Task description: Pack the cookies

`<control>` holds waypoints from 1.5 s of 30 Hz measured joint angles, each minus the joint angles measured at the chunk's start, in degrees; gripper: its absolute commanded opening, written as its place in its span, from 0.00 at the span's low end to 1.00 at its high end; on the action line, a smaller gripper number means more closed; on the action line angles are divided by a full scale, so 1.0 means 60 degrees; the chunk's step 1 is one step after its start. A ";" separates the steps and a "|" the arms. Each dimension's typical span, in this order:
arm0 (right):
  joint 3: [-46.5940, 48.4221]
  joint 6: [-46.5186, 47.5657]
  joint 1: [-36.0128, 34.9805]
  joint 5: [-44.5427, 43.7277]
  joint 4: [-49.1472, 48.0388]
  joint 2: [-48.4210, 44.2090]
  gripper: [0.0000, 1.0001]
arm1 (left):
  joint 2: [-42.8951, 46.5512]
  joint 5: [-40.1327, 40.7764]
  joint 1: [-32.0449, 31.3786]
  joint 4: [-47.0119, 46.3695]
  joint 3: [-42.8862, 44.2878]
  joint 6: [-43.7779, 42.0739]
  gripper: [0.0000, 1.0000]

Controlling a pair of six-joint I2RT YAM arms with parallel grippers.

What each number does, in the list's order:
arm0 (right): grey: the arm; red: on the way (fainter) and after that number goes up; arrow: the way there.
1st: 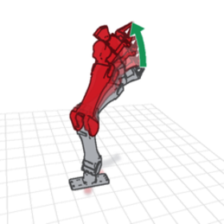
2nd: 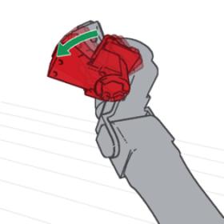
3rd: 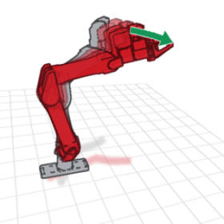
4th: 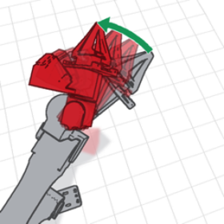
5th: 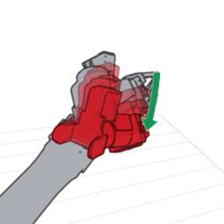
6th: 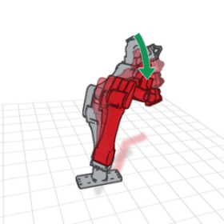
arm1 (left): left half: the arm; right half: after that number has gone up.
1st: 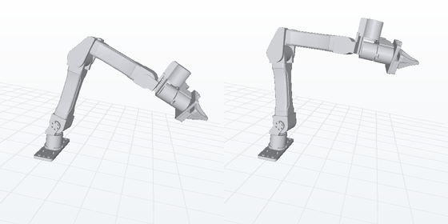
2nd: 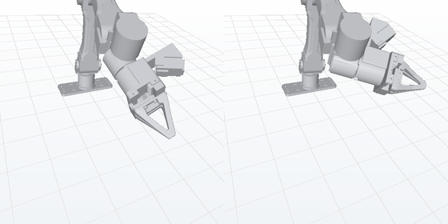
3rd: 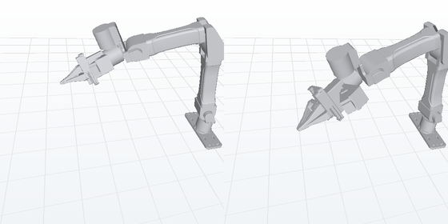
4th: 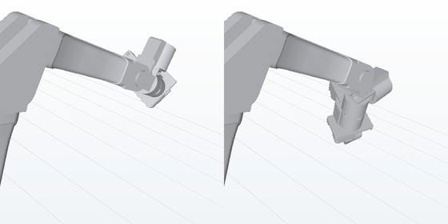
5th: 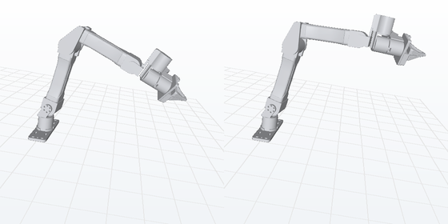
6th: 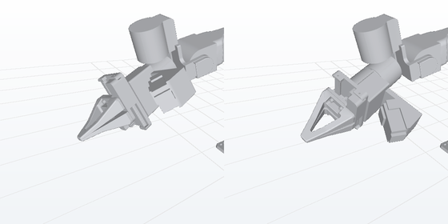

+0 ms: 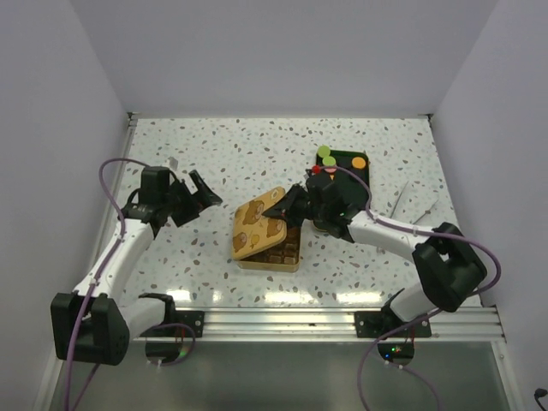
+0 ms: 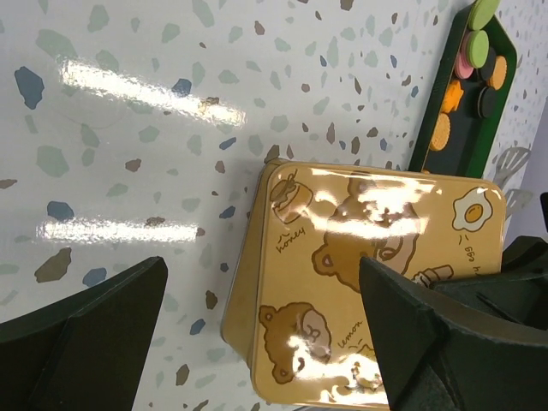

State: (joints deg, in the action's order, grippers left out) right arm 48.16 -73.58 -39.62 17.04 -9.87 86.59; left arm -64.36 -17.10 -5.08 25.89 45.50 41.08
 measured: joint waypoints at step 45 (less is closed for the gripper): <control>-0.2710 0.0601 -0.0018 -0.3526 0.3646 -0.3493 0.61 | -0.2313 -0.0951 -0.2204 -0.2404 -0.0528 -0.0543 1.00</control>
State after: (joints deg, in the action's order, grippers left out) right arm 31.90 -69.97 -39.72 -4.12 12.01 65.63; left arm -78.24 -22.81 -18.31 11.46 42.33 37.82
